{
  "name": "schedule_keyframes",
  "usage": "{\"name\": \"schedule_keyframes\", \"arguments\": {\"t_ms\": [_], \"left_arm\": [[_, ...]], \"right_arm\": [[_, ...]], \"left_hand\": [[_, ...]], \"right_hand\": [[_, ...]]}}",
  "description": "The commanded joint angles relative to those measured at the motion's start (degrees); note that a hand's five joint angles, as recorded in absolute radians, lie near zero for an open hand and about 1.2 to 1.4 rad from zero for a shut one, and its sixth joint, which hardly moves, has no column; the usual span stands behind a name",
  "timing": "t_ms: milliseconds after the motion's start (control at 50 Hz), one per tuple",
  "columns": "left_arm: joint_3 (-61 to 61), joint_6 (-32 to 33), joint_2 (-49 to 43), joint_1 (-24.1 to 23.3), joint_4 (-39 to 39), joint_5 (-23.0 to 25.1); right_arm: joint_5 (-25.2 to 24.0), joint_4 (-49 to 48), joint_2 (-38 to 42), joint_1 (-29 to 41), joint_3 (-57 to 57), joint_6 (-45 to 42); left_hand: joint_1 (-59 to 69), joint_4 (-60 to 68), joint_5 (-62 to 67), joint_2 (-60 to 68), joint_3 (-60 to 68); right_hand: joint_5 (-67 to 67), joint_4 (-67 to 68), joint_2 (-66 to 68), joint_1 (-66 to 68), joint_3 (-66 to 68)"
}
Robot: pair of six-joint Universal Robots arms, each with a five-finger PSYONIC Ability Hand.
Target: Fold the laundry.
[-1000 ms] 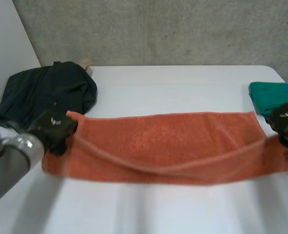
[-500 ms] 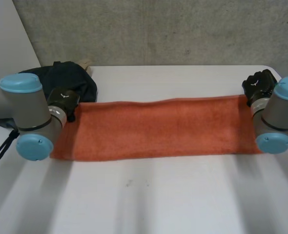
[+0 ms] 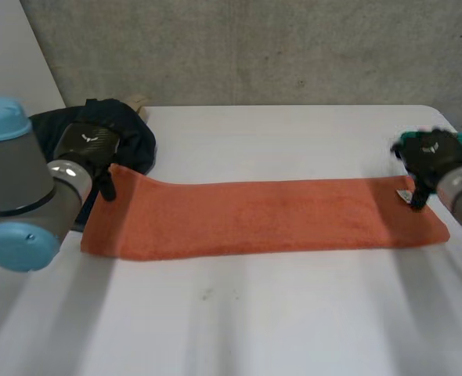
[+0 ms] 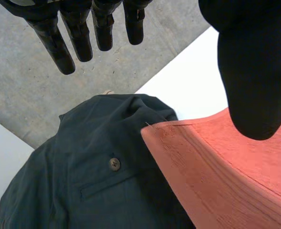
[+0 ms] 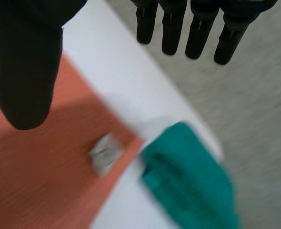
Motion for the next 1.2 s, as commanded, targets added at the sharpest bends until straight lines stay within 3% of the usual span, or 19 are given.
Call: {"name": "schedule_keyframes", "arguments": {"t_ms": [20,120,320,360,380,540,640,720,820,940,1060,1080,1200], "left_arm": [[-8.1,-2.5,4.4,0.0,1.4,4.0],[-11.0,-2.7,4.9,0.1,3.9,6.4],[-12.2,-2.9,4.8,0.0,5.0,6.5],[-12.4,-2.9,4.8,0.0,5.0,6.5],[-12.4,-2.9,4.9,0.0,5.0,6.5],[-12.8,-2.9,6.1,0.1,5.0,6.5],[-12.8,-3.0,7.2,0.2,5.0,6.5],[-13.2,-3.3,8.4,0.1,5.0,6.5],[-14.0,-4.0,9.9,0.1,5.0,6.6],[-14.1,-4.4,10.7,0.0,5.0,6.6],[-15.9,-4.4,13.2,0.1,5.0,6.6],[-16.1,-4.4,13.5,0.1,5.0,6.6],[-18.2,-4.4,15.3,0.2,5.0,6.6]], "right_arm": [[-7.3,6.8,0.0,-8.1,5.1,0.5],[-8.2,3.0,1.2,-10.3,6.4,-0.2],[-7.9,0.0,6.5,-11.0,5.4,-0.7],[-7.5,-0.7,7.8,-11.0,5.0,-0.9],[-7.4,-1.2,7.9,-11.1,4.8,-1.1],[-4.4,-7.1,6.3,-15.5,8.1,-2.9],[-2.2,-7.4,0.5,-21.0,8.7,-4.8],[-0.3,-7.4,-1.1,-24.4,8.2,-11.0],[0.2,-7.5,-2.2,-23.9,8.5,-17.3],[-0.7,-9.0,-7.7,-7.3,7.9,-15.7],[-2.8,-14.8,-7.8,8.9,7.4,-13.9],[-3.5,-16.7,-7.2,14.5,6.8,-14.1],[-5.5,-21.3,2.6,31.9,1.3,-14.7]], "left_hand": [[-0.9,-1.7,-2.9,-2.0,-2.4],[-0.9,-1.7,-2.9,-2.0,-2.4],[-0.9,-1.7,-2.9,-2.0,-2.4],[-0.9,-1.7,-2.9,-2.0,-2.4],[-0.9,-1.7,-2.9,-2.0,-2.4],[-0.9,-1.7,-2.9,-2.0,-2.4],[-0.9,-1.7,-2.9,-2.0,-2.4],[-0.9,-1.7,-2.9,-2.0,-2.4],[-0.9,-1.7,-2.9,-2.0,-2.4],[-0.9,-1.7,-2.9,-2.0,-2.4],[-0.9,-1.7,-2.9,-2.0,-2.4],[-0.9,-1.7,-2.9,-2.0,-2.4],[-0.9,-1.7,-2.9,-2.0,-2.4]], "right_hand": [[13.0,13.4,13.3,13.5,13.4],[17.4,17.7,17.7,17.9,17.7],[21.1,21.4,21.4,21.6,21.4],[43.1,43.5,43.5,43.7,43.5],[60.4,60.8,60.7,60.9,60.7],[60.5,60.9,60.9,61.1,60.9],[60.5,60.9,60.9,61.1,60.9],[60.5,60.9,60.9,61.1,60.9],[60.5,60.9,60.9,61.1,60.9],[60.5,60.9,60.9,61.1,60.9],[60.5,60.9,60.9,61.1,60.9],[60.5,60.9,60.9,61.1,60.9],[60.5,60.9,60.9,61.1,60.9]]}}
